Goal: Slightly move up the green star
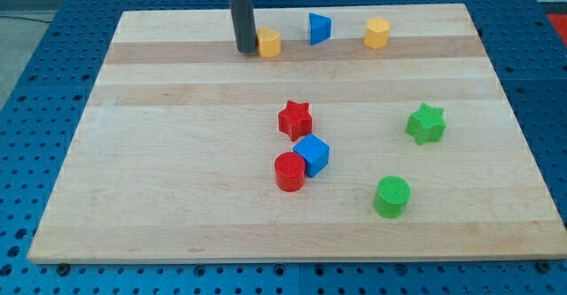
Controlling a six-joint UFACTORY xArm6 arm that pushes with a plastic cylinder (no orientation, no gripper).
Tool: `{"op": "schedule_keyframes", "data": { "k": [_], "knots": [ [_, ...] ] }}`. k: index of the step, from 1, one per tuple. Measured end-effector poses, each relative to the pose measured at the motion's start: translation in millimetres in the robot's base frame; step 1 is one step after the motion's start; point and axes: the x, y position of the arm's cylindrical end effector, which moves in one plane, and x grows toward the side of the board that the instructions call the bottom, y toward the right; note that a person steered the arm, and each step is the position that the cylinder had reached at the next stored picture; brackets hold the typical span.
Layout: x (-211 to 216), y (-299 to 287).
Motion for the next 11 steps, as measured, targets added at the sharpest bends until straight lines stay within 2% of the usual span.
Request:
{"op": "schedule_keyframes", "data": {
  "k": [1,2,3,5,6,7,8,9,11],
  "knots": [
    [0.0,-1.0],
    [32.5,-2.1],
    [63.7,61.4],
    [66.3,270.2],
    [21.6,323.0],
    [-47.8,312.3],
    [-33.4,320.6],
    [4.2,335.1],
    [178.8,330.5]
  ]
}}
